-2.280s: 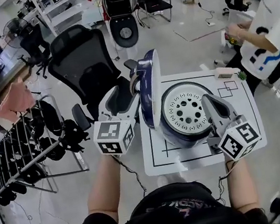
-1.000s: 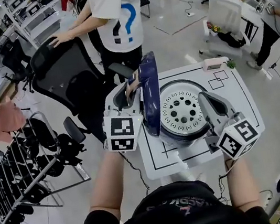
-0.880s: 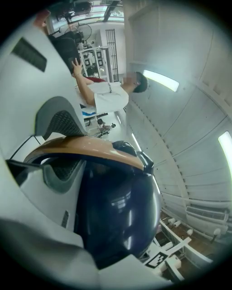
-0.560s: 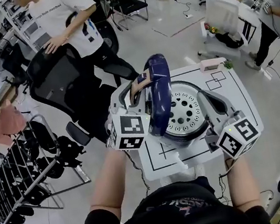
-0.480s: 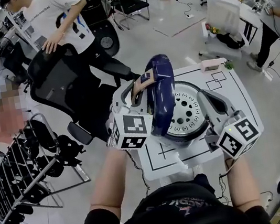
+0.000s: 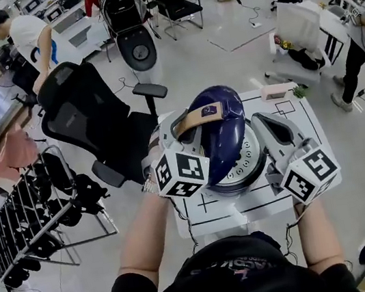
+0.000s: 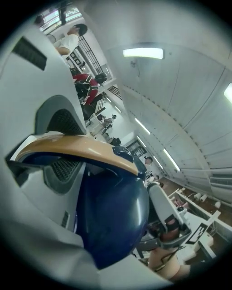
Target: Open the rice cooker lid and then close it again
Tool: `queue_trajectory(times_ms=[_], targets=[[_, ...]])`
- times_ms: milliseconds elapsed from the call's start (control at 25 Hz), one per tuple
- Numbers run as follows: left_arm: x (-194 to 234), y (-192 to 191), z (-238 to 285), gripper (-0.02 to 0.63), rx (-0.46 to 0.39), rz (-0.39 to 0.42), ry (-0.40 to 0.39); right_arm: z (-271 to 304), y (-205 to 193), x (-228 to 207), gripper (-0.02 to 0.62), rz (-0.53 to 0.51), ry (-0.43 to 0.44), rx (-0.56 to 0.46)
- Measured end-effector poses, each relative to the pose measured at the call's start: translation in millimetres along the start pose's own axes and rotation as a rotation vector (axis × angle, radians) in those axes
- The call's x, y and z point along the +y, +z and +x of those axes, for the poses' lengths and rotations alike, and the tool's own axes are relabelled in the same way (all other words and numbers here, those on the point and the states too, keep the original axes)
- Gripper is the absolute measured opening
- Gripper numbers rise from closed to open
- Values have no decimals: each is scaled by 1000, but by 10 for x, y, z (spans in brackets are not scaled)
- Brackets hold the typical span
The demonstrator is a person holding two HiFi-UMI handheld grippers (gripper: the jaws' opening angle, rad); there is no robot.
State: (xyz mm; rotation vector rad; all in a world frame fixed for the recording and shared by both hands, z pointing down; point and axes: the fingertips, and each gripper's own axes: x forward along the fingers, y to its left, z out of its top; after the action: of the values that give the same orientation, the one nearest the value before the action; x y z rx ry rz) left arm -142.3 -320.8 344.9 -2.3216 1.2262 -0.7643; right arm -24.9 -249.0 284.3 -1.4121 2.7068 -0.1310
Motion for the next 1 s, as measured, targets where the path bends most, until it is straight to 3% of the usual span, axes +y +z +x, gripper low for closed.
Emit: queue_trajectory(times_ms=[480,1000], targets=[[-516,171,224,141,92,185,-28,9,-65,-227,2,-31,115,75],[-805,144,372,149,164,308,-35,79,-345,-304,2,-20,187,151]])
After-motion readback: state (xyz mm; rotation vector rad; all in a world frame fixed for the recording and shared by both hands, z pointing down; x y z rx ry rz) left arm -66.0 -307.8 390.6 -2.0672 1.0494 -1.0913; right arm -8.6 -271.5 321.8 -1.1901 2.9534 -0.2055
